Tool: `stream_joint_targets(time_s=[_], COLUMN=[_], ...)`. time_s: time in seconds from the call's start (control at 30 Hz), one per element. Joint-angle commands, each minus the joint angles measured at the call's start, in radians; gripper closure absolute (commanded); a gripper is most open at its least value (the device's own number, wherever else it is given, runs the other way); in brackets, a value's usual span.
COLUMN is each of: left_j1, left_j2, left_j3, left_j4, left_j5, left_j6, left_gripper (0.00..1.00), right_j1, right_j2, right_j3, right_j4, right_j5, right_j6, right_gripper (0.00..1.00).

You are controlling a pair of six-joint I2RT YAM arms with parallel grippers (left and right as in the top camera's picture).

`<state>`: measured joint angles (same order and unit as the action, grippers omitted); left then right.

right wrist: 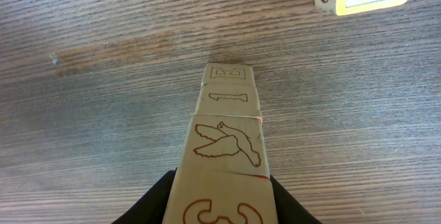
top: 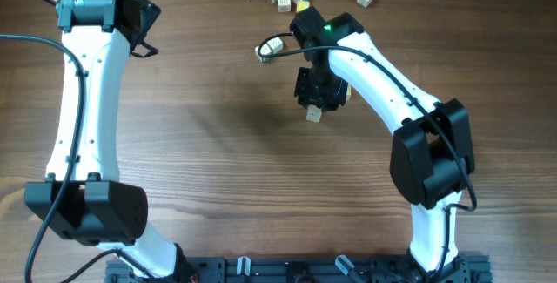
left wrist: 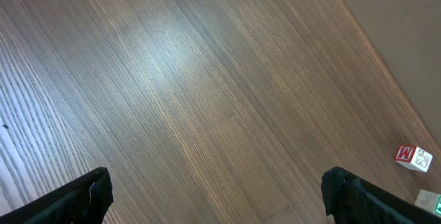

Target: Form a tower

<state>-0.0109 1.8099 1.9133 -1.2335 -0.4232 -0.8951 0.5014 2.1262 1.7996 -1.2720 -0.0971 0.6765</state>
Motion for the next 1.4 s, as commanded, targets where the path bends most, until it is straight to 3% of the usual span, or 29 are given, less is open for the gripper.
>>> stream_joint_targets(time_s=[0.0, 0.13, 0.27, 0.47, 0.77, 1.03, 1.37], left_j1=[0.003, 0.003, 0.003, 0.003, 0.003, 0.003, 0.003], left_j2=[0.01, 0.01, 0.01, 0.01, 0.01, 0.01, 0.01], left_j3=[0.004, 0.004, 0.004, 0.004, 0.004, 0.004, 0.004], left_j4=[0.0, 0.0, 0.0, 0.0, 0.0, 0.0, 0.0], left_j5=[-0.027, -0.027, -0.027, -0.027, -0.027, -0.027, -0.027], left_j6=[0.013, 0.013, 0.013, 0.013, 0.013, 0.013, 0.013], left_gripper=[0.0, 0.0, 0.0, 0.0, 0.0, 0.0, 0.0], right_j1=[0.002, 0.002, 0.002, 0.002, 0.002, 0.002, 0.002], right_j2=[0.016, 0.016, 0.016, 0.016, 0.016, 0.016, 0.016], right_j3=[-0.009, -0.009, -0.009, -0.009, -0.009, -0.009, -0.009], right_j4=[-0.004, -0.005, -0.004, 0.016, 0.003, -0.013, -0.027], right_j5=[-0.009, -0.009, -0.008, 0.022, 0.03, 0.045, 0.045], right_j6=[0.007, 0.007, 0.004, 0.006, 0.004, 0.004, 0.003], right_gripper=[0.66, 0.6, 0.33, 0.24, 0.29, 0.42, 0.44])
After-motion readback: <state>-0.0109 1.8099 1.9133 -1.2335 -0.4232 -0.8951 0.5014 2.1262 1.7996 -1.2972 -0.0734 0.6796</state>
